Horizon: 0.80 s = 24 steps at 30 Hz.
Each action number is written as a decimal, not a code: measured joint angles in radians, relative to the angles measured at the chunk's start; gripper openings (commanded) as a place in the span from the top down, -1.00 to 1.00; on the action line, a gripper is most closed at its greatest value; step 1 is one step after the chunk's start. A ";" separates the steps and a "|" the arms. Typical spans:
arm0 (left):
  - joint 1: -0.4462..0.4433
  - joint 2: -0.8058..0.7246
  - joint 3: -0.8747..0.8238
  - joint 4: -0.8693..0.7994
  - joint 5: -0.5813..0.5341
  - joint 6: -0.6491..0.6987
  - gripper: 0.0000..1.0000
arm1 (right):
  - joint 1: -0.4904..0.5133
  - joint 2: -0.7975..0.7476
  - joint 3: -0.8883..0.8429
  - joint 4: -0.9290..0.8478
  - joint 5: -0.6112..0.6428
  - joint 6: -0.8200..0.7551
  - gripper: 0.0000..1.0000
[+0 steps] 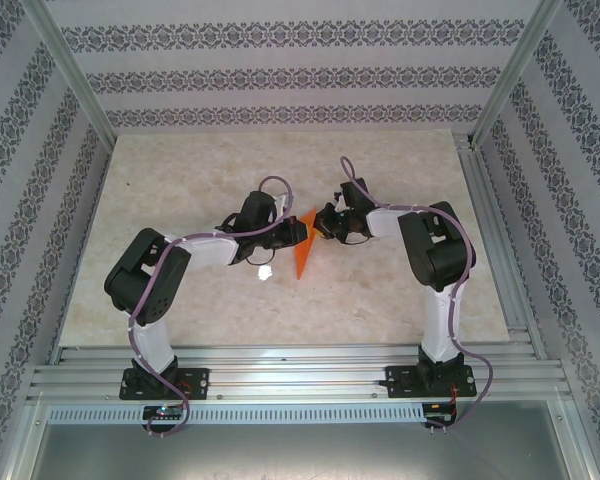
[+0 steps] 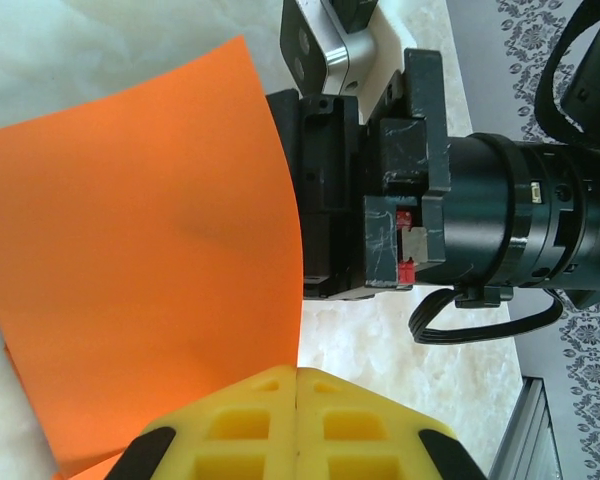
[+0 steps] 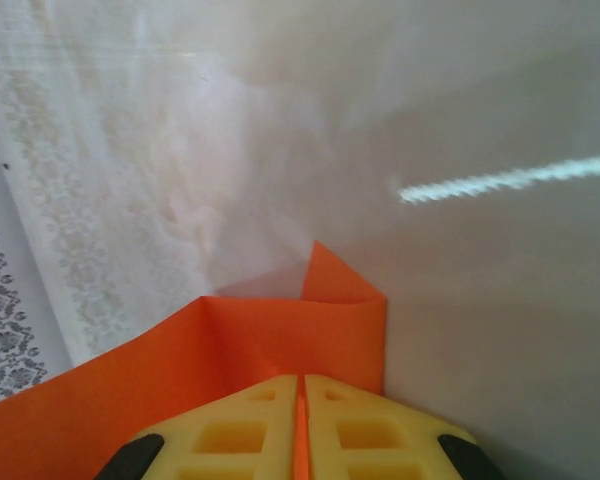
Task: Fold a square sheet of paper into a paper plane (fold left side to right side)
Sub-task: Fold the wing for the fifth time at the center of the table.
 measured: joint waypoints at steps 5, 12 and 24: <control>0.000 0.000 -0.020 0.006 -0.001 -0.004 1.00 | 0.000 0.001 0.037 -0.092 0.024 -0.066 0.79; 0.003 0.000 -0.036 0.007 -0.011 -0.003 0.98 | 0.005 0.000 0.058 -0.143 0.048 -0.119 0.78; 0.023 0.019 -0.042 0.007 -0.019 0.021 0.98 | 0.005 0.001 0.058 -0.143 0.048 -0.122 0.79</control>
